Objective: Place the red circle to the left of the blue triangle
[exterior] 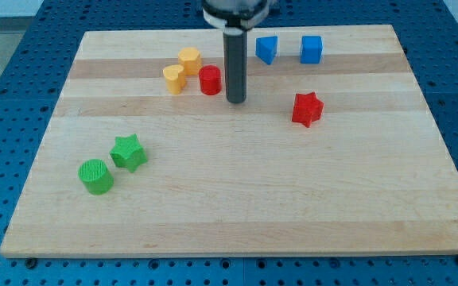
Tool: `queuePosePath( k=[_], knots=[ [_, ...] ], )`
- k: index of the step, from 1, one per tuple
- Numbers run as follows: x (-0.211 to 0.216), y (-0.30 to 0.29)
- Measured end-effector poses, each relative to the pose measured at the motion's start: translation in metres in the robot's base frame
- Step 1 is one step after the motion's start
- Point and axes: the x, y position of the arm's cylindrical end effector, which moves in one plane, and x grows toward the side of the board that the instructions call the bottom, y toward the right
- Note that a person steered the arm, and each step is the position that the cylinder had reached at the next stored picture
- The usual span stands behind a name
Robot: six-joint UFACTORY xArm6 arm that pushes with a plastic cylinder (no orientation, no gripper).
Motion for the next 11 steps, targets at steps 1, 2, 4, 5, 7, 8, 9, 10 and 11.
queuePosePath(
  k=[1, 2, 4, 5, 7, 8, 9, 10, 11],
  knots=[
    [0.001, -0.037],
    [-0.025, -0.039],
    [-0.073, -0.022],
    [-0.042, -0.046],
    [-0.077, -0.030],
    [-0.101, -0.023],
    [-0.101, -0.017],
    [-0.112, 0.002],
    [-0.115, 0.008]
  ],
)
